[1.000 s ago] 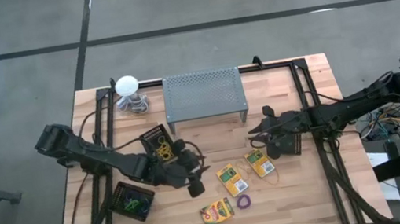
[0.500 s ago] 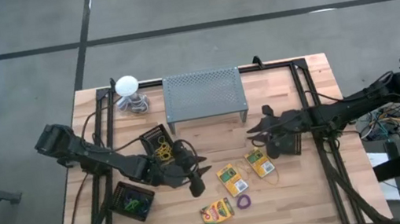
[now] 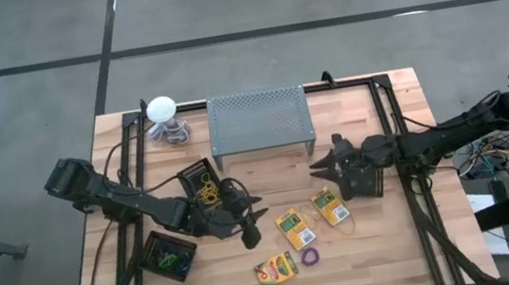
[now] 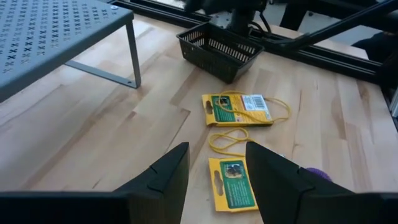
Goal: Pick & Place Office Desk Supplies
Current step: Put the yellow rubber band into the top left black bin
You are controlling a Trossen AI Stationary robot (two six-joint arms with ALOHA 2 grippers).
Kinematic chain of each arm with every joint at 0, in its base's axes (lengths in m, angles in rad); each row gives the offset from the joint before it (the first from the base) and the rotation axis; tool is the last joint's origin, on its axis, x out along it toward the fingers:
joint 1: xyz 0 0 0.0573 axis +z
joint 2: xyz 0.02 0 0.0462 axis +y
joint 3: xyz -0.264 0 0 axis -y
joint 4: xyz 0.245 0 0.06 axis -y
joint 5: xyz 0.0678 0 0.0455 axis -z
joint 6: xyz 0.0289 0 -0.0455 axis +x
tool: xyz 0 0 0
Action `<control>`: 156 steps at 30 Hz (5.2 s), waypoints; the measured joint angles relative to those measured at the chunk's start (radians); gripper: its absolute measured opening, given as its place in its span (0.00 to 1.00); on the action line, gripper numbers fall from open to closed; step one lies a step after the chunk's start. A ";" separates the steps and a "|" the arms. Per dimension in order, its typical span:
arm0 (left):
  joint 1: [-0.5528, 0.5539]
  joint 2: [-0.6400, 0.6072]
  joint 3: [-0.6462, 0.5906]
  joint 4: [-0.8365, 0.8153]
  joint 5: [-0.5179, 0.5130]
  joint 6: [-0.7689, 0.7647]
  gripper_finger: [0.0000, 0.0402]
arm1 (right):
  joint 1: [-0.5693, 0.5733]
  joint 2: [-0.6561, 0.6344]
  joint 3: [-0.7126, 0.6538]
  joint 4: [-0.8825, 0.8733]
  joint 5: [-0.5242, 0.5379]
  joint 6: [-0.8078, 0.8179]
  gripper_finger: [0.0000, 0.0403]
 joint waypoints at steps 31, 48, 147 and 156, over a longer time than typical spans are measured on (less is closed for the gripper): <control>0.002 -0.001 0.000 -0.050 -0.019 0.026 0.41 | 0.482 0.593 0.526 -1.048 0.004 0.355 0.41; 0.001 -0.001 0.000 -0.060 -0.003 0.057 0.41 | 0.512 0.669 0.501 -0.920 0.046 0.456 0.45; 0.010 -0.002 0.045 0.530 0.147 0.713 0.49 | 0.421 0.245 0.502 -0.234 0.316 -0.156 0.02; 0.014 -0.002 0.048 0.508 0.162 0.624 0.55 | 0.340 0.301 0.531 -0.144 0.152 -0.193 0.02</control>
